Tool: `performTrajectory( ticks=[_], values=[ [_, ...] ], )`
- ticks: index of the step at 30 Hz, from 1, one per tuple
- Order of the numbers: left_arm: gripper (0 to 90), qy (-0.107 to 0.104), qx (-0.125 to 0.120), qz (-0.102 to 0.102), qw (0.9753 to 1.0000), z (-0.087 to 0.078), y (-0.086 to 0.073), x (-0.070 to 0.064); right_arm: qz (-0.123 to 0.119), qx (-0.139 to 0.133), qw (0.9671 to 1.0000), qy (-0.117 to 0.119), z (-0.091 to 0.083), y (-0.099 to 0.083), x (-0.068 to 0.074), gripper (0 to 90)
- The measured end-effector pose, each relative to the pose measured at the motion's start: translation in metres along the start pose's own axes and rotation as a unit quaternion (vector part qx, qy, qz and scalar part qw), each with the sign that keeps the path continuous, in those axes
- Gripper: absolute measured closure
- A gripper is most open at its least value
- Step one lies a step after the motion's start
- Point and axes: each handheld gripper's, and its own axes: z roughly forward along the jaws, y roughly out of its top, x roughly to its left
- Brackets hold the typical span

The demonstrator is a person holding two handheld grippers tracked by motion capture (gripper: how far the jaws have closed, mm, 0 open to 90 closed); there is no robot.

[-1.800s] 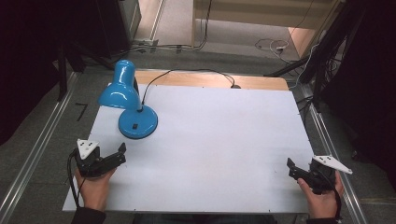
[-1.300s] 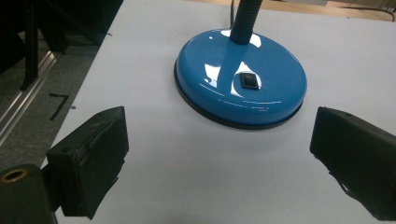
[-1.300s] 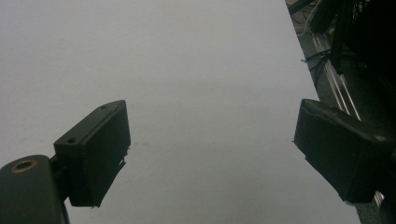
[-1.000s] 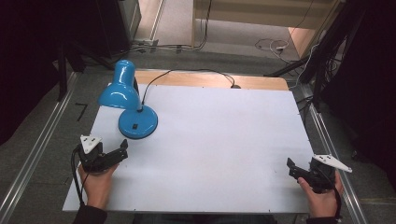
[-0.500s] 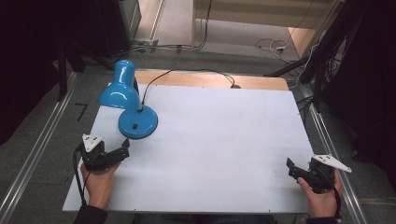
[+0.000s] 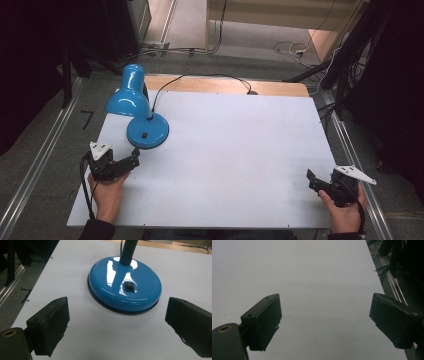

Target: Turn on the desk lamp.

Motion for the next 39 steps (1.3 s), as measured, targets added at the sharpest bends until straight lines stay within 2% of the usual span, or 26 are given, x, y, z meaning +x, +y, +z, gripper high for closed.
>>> performTrajectory(
  ticks=[39],
  values=[
    [6.8, 0.004, -0.003, -0.013, 0.9999, 0.018, 0.010, 0.000, -0.001, 0.005, 1.0000, 0.003, 0.001, -0.001, 0.000, 9.8]
  ],
)
